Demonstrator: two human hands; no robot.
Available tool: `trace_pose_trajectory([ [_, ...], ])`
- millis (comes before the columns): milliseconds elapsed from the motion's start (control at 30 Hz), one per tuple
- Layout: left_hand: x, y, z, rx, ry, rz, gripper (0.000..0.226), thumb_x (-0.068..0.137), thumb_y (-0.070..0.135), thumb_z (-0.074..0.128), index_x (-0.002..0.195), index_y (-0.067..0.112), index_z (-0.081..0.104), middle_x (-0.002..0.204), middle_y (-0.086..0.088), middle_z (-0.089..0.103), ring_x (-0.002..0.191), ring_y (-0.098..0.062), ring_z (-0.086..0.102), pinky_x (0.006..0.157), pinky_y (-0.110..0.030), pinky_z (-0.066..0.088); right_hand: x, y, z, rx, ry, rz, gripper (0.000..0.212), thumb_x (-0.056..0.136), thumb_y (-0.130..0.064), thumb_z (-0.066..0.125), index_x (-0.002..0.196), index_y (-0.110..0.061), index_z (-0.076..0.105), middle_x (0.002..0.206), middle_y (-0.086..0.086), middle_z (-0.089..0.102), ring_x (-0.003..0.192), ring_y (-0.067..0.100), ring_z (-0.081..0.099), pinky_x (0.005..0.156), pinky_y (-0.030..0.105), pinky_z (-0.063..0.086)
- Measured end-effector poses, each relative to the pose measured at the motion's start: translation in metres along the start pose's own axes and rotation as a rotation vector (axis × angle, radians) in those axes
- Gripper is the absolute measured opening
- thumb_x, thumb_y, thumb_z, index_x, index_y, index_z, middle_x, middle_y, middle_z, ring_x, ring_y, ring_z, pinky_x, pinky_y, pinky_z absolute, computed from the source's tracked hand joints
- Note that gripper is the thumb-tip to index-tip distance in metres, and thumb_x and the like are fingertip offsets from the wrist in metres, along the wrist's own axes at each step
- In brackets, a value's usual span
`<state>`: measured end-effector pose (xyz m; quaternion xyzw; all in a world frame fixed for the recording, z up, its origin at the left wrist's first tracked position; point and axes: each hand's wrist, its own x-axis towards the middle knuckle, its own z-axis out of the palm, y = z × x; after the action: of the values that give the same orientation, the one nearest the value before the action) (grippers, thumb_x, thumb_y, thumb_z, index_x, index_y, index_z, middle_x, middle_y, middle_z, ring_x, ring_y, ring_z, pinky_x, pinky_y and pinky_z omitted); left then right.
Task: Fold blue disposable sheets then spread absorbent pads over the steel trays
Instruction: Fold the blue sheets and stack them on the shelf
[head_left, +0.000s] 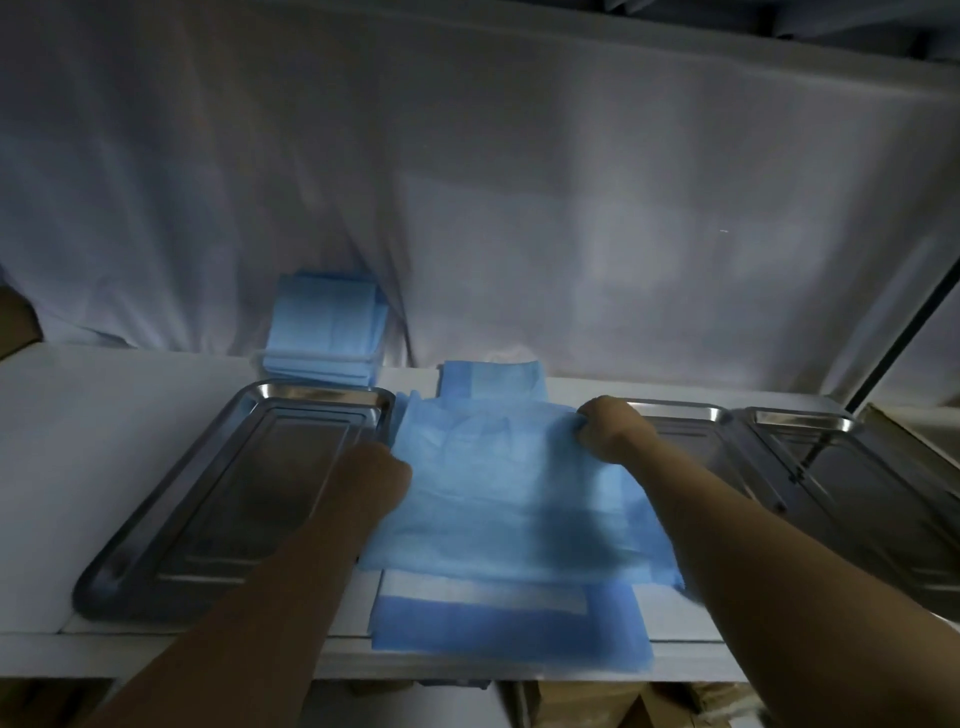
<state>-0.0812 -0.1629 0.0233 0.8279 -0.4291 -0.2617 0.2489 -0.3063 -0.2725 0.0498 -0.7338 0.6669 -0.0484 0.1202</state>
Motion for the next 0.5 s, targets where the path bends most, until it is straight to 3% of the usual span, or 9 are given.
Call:
trace_pose_trajectory([
  [67,0.003,0.001,0.008,0.024,0.073,0.025,0.040,0.091,0.011,0.051,0.126,-0.009,0.046,0.127,-0.021,0.053,0.120,-0.034,0.051,0.099,-0.034,0.041,0.006,-0.003,0.006,-0.037,0.002,0.021,0.024,0.087,-0.010,0.041,0.101,-0.010,0.061,0.112,0.011,0.063,0.107,0.033,0.055,0.074,0.028,0.040],
  [133,0.008,0.001,0.015,-0.031,0.128,0.032,0.045,0.088,0.005,0.053,0.128,-0.010,0.039,0.129,-0.024,0.049,0.121,-0.035,0.049,0.101,-0.036,0.039,0.014,-0.004,0.011,-0.045,0.040,0.059,0.023,0.086,-0.008,0.042,0.099,-0.013,0.061,0.114,0.010,0.063,0.110,0.032,0.055,0.078,0.030,0.043],
  [267,0.015,0.002,0.018,-0.015,0.192,0.134,0.046,0.088,-0.002,0.047,0.132,-0.003,0.034,0.127,-0.022,0.050,0.119,-0.036,0.048,0.097,-0.035,0.037,0.025,-0.006,0.018,-0.096,0.108,0.118,0.030,0.088,-0.009,0.043,0.112,-0.014,0.060,0.121,0.008,0.061,0.119,0.031,0.052,0.090,0.033,0.045],
  [333,0.016,0.001,0.019,0.033,0.191,0.206,0.045,0.087,-0.004,0.045,0.131,0.001,0.038,0.119,-0.021,0.055,0.112,-0.034,0.052,0.086,-0.030,0.037,0.029,-0.007,0.022,-0.124,0.108,0.124,0.031,0.089,-0.010,0.045,0.115,-0.015,0.059,0.123,0.008,0.060,0.119,0.031,0.051,0.091,0.033,0.045],
  [400,0.018,0.000,0.019,0.093,0.161,0.236,0.027,0.088,-0.003,0.045,0.103,0.018,0.052,0.111,-0.018,0.059,0.106,-0.031,0.056,0.076,-0.023,0.033,0.032,-0.008,0.025,-0.162,0.105,0.128,0.032,0.089,-0.010,0.047,0.118,-0.015,0.058,0.124,0.008,0.059,0.120,0.029,0.052,0.092,0.033,0.045],
  [433,0.020,-0.002,0.020,0.105,0.157,0.240,0.028,0.089,-0.002,0.045,0.083,0.026,0.046,0.111,-0.016,0.061,0.106,-0.029,0.057,0.074,-0.021,0.032,0.033,-0.008,0.026,-0.170,0.108,0.137,0.032,0.089,-0.011,0.048,0.119,-0.015,0.057,0.125,0.008,0.059,0.120,0.029,0.052,0.092,0.033,0.045],
  [467,0.019,0.000,0.019,0.145,0.149,0.248,0.035,0.089,-0.001,0.046,0.072,0.029,0.038,0.113,-0.015,0.061,0.108,-0.028,0.057,0.075,-0.020,0.033,0.034,-0.007,0.027,-0.171,0.116,0.147,0.032,0.089,-0.011,0.049,0.120,-0.015,0.057,0.125,0.008,0.059,0.120,0.029,0.052,0.093,0.034,0.045],
  [500,0.021,-0.001,0.020,0.152,0.145,0.255,0.033,0.090,0.000,0.047,0.074,0.028,0.040,0.114,-0.015,0.061,0.109,-0.027,0.058,0.077,-0.020,0.035,0.036,-0.008,0.028,-0.166,0.123,0.155,0.032,0.090,-0.012,0.048,0.120,-0.016,0.057,0.126,0.009,0.059,0.120,0.029,0.052,0.094,0.034,0.045],
])
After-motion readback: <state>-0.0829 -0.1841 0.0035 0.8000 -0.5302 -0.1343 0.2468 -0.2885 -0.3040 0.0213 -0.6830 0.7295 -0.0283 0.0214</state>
